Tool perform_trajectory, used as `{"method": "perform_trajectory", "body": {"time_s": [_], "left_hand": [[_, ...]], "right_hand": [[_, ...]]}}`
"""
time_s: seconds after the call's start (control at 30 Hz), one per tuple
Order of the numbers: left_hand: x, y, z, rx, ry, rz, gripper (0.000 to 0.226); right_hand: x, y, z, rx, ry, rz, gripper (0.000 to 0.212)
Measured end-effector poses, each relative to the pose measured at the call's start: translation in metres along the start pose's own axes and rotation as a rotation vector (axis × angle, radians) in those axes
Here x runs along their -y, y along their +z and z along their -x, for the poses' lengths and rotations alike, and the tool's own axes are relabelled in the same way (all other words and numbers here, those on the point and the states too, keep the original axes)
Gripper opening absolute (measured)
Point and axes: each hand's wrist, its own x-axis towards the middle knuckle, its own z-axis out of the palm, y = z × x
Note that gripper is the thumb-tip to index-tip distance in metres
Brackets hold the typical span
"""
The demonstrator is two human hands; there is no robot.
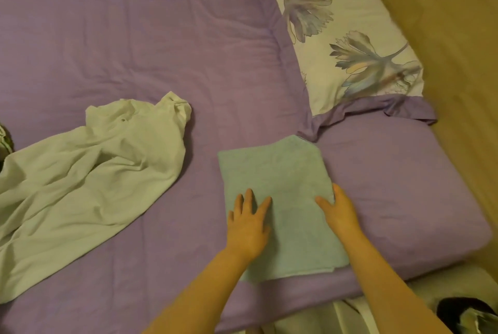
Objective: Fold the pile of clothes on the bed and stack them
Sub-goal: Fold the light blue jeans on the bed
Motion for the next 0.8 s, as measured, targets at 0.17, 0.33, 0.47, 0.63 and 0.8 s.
{"method": "perform_trajectory", "body": {"time_s": [0.17,0.33,0.47,0.63,0.8], "left_hand": [[0.005,0.016,-0.015,0.019,-0.092,-0.035,0.075],[0.007,0.016,-0.022,-0.123,-0.294,0.419,0.102],[0.010,0.005,-0.032,-0.232,-0.508,0.856,0.093],[0.008,-0.009,-0.038,-0.258,-0.694,1.075,0.052],[-0.015,-0.012,-0.030,-0.282,-0.600,1.149,0.029]], "right_hand": [[-0.042,0.012,-0.025,0.101,0.055,0.369,0.069],[-0.054,0.024,-0.016,0.048,0.064,0.331,0.081],[-0.057,0.022,-0.020,0.034,0.169,0.171,0.061],[-0.057,0.013,-0.023,0.002,0.264,-0.133,0.027],[-0.053,-0.005,-0.011,-0.147,0.169,-0.277,0.029]]}}
